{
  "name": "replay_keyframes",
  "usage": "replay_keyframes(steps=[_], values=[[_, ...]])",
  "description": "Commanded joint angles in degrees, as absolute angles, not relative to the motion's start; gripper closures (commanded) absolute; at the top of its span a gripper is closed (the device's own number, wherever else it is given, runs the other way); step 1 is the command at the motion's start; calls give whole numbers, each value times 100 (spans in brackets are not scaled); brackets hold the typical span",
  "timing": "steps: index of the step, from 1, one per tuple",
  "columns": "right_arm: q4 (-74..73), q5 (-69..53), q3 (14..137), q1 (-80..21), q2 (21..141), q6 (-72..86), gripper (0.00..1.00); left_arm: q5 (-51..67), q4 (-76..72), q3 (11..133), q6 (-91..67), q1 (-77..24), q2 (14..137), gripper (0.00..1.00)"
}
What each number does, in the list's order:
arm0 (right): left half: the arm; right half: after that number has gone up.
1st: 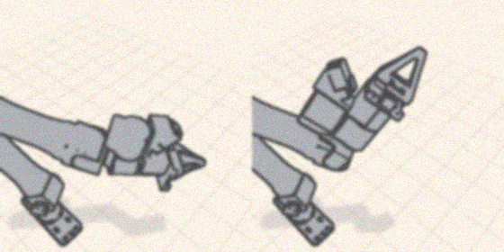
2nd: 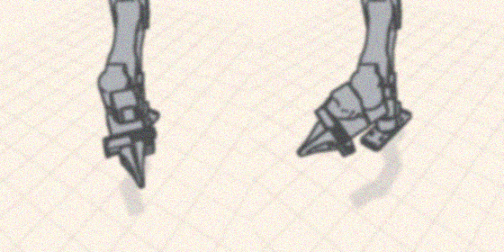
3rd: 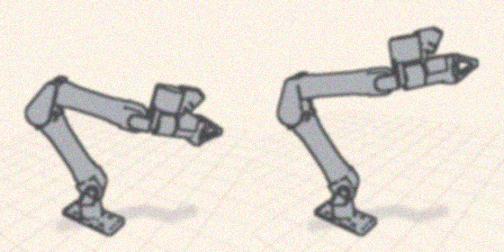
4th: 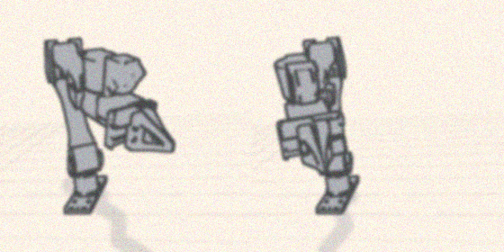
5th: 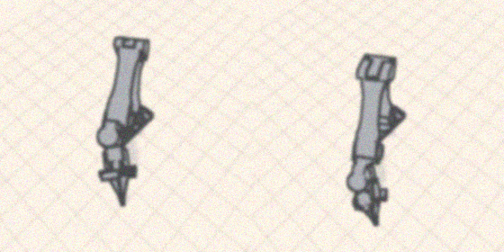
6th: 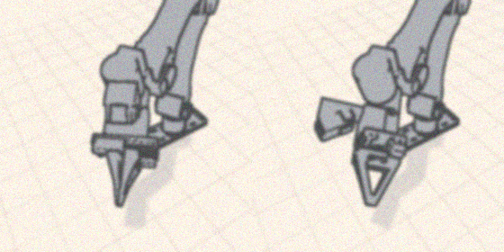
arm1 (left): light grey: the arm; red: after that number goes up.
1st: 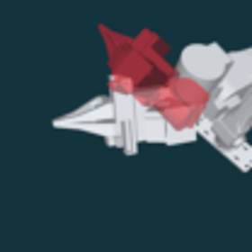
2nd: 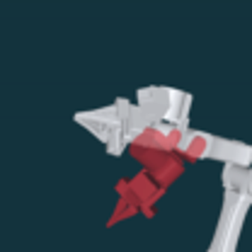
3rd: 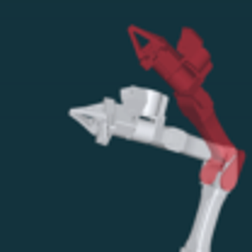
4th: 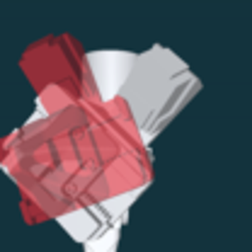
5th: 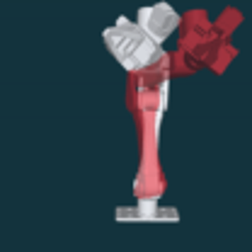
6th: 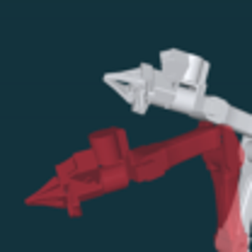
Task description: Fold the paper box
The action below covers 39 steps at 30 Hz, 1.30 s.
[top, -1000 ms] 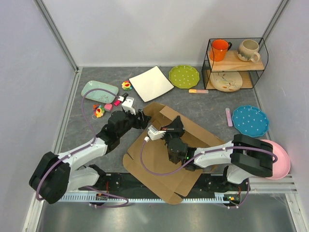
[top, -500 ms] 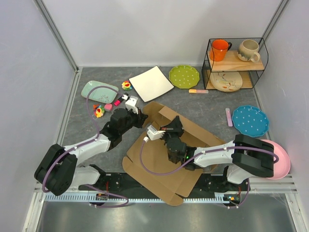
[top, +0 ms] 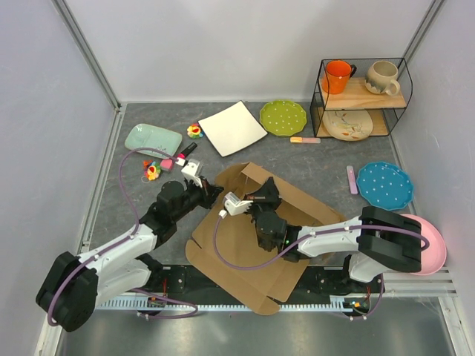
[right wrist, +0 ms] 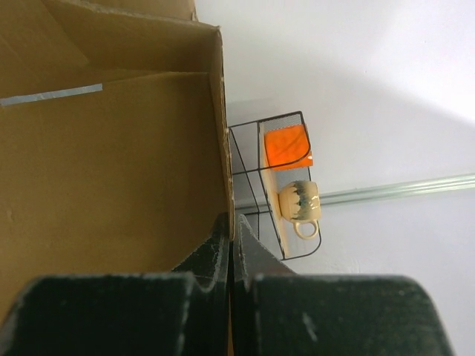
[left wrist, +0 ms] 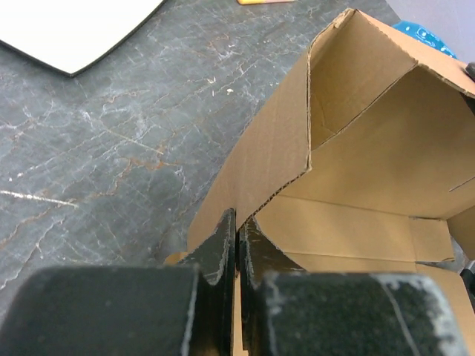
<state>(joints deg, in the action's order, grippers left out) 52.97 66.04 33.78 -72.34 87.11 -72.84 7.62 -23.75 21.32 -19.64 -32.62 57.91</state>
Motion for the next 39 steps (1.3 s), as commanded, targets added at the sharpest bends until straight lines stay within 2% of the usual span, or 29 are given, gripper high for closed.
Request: replay_keyframes(steps=[1, 6, 7, 13, 16, 27, 34, 37, 39], values=[[5423, 6952, 3629, -7207, 8763, -7172, 98, 379, -2900, 1820, -2373, -3261, 5388, 98], [5274, 7198, 3674, -7303, 8640, -7198, 89, 115, -2514, 2127, -2093, -3261, 5440, 98], [5186, 7224, 3691, -7312, 8587, -7146, 84, 88, -2488, 2144, -2074, -3261, 5458, 98], [3377, 7295, 4059, -7409, 8060, -5917, 62, 18, -2505, 2180, -1986, -3252, 5590, 98], [2734, 7251, 4131, -7409, 7919, -5556, 57, 88, -2566, 2180, -1960, -3252, 5677, 98], [1653, 7005, 4254, -7313, 7673, -4703, 55, 185, -2540, 2197, -1697, -3252, 5607, 98], [696, 6830, 4675, -7233, 7339, -3834, 44, 211, -2531, 2215, -1591, -3261, 5616, 98], [-513, 6453, 5105, -7093, 7190, -2955, 42, 255, -2549, 2232, -1573, -3270, 5660, 98], [-825, 6172, 5290, -6979, 7154, -2708, 41, 264, -2558, 2241, -1564, -3278, 5686, 98]])
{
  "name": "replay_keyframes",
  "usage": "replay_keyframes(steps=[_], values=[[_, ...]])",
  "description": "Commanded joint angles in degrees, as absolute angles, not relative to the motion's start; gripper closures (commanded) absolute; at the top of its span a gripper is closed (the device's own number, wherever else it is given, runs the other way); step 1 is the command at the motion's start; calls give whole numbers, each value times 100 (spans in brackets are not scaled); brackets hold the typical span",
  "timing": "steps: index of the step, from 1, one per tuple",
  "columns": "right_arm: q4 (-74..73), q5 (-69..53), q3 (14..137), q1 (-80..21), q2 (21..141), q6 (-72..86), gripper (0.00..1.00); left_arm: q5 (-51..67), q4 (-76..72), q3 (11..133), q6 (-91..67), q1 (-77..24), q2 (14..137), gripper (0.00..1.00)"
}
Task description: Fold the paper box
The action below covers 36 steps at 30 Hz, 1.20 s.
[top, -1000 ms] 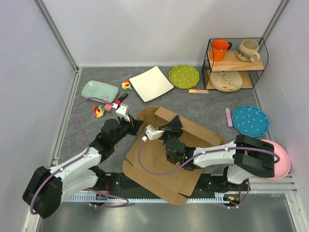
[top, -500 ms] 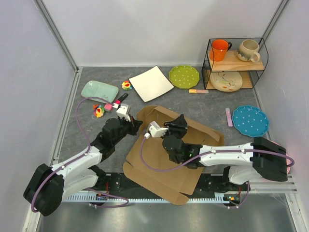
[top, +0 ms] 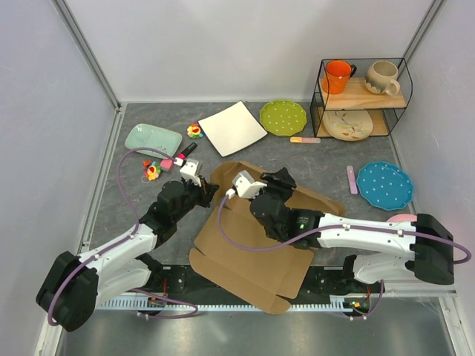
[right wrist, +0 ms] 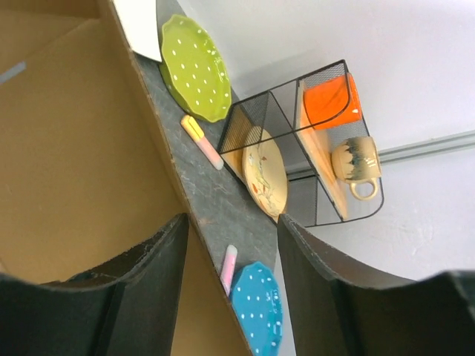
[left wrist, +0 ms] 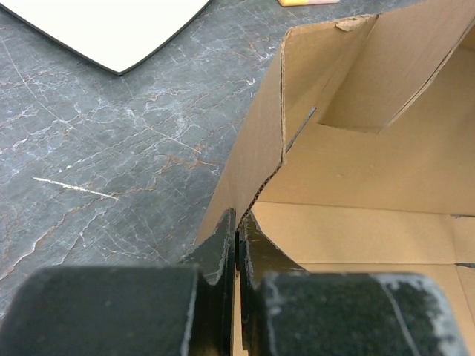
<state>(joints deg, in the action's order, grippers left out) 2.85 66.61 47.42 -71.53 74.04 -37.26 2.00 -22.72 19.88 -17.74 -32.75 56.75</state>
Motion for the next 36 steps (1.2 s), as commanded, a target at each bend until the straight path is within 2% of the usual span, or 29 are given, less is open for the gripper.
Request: replay_keyframes(steps=[1, 16, 17, 20, 21, 28, 30, 36], values=[[-896, 6126, 5317, -6944, 7128, -2611, 41, 264, -2558, 2241, -1564, -3287, 5695, 98], [-1152, 5748, 5291, -6715, 7400, -2549, 43, 246, -2549, 2259, -1485, -3331, 5678, 98], [-1117, 5731, 5274, -6706, 7418, -2566, 44, 255, -2549, 2259, -1485, -3331, 5686, 98], [-1020, 5765, 5230, -6697, 7453, -2663, 61, 264, -2540, 2259, -1494, -3331, 5678, 98], [-1011, 5835, 5212, -6689, 7471, -2724, 70, 264, -2523, 2259, -1494, -3340, 5660, 98], [-818, 6196, 5063, -6688, 7453, -2970, 95, 246, -2435, 2338, -1503, -3340, 5555, 98], [-817, 6231, 5036, -6706, 7444, -2988, 100, 237, -2400, 2382, -1494, -3340, 5528, 98], [-378, 6784, 4843, -6794, 7655, -3339, 100, 325, -2408, 2514, -1705, -3340, 5441, 98]])
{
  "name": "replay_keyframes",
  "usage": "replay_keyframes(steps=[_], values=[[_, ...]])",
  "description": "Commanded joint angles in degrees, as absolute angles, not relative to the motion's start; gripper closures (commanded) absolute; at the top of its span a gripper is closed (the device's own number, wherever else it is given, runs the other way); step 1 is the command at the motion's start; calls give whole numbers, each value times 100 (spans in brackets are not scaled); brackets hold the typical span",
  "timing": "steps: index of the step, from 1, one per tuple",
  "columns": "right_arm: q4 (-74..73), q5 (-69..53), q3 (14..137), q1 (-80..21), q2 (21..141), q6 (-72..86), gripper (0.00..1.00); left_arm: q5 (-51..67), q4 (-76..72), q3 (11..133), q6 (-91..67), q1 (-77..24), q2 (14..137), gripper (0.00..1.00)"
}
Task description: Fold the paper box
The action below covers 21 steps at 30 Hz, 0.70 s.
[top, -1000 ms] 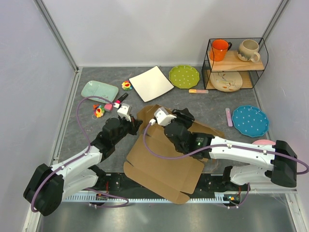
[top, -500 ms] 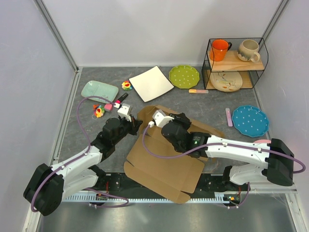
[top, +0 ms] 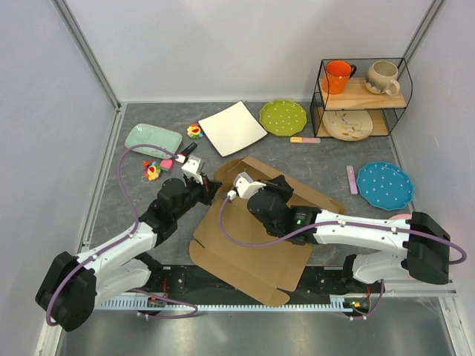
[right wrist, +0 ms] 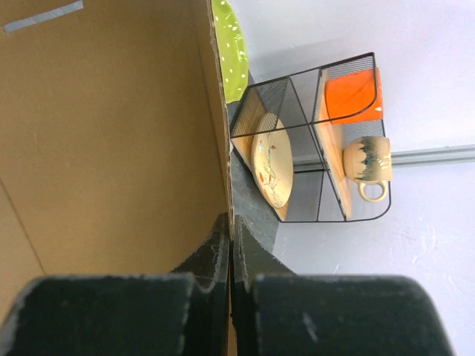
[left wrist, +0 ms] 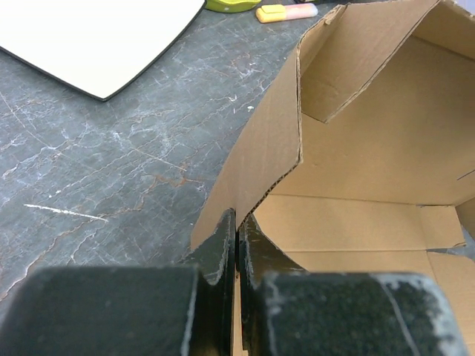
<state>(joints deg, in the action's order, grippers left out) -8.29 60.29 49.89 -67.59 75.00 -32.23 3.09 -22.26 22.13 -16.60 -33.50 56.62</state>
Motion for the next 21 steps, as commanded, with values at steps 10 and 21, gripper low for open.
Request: replay_keyframes(steps=[10, 21], values=[[1245, 7646, 4360, -7180, 8173, -4315, 100, 466, -2408, 2356, -2670, -3507, 5440, 98], [2047, 7840, 3850, -7383, 8350, -4675, 100, 641, -2460, 2277, -3173, -3841, 6038, 94]])
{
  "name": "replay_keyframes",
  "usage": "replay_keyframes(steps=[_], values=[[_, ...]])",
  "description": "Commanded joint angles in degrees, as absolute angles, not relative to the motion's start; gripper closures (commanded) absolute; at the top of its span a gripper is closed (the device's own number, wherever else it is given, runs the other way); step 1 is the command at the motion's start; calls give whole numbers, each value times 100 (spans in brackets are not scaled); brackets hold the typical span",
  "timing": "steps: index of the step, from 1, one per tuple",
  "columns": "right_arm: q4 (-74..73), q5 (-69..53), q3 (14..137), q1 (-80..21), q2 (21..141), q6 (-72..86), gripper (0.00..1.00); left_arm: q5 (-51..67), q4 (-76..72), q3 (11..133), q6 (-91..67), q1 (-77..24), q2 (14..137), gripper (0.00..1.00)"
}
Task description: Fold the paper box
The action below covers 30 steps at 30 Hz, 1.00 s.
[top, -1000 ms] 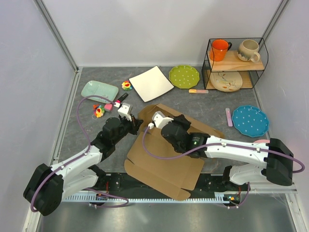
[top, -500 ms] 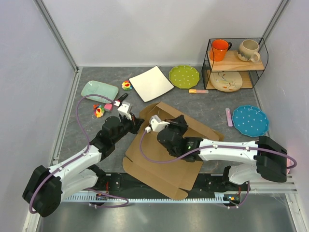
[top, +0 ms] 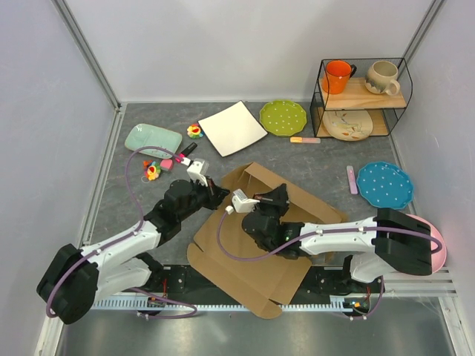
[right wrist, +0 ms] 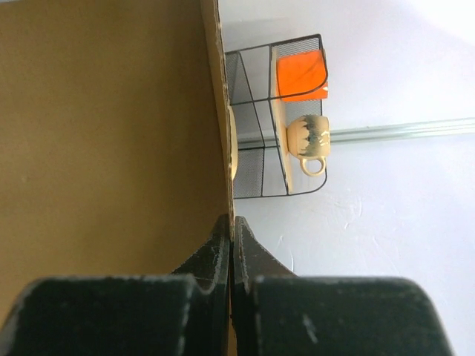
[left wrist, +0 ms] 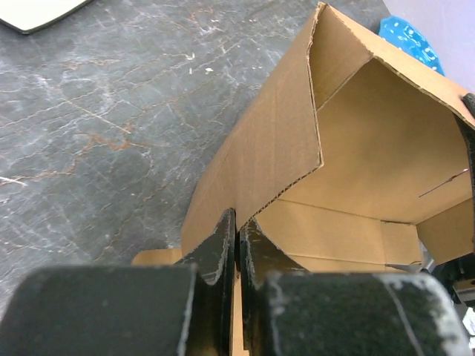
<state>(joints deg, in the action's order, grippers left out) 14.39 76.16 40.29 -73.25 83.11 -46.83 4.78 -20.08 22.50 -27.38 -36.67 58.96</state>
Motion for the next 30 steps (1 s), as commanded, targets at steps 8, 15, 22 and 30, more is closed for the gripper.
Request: replay_keyframes(steps=[8, 15, 22, 30], values=[[2399, 7814, 3613, -7427, 8191, -5001, 100, 650, -2286, 2311, -2945, -3850, 6126, 72], [2558, 7840, 3560, -7479, 8227, -5133, 100, 773, -1469, 2654, -2611, -3850, 5889, 55], [2549, 7849, 3542, -7471, 8165, -5150, 100, 475, -46, 3120, -1821, -3823, 5082, 46], [2549, 7787, 3568, -7480, 8182, -5124, 100, -744, 361, 2778, -2169, -3753, 3560, 30]])
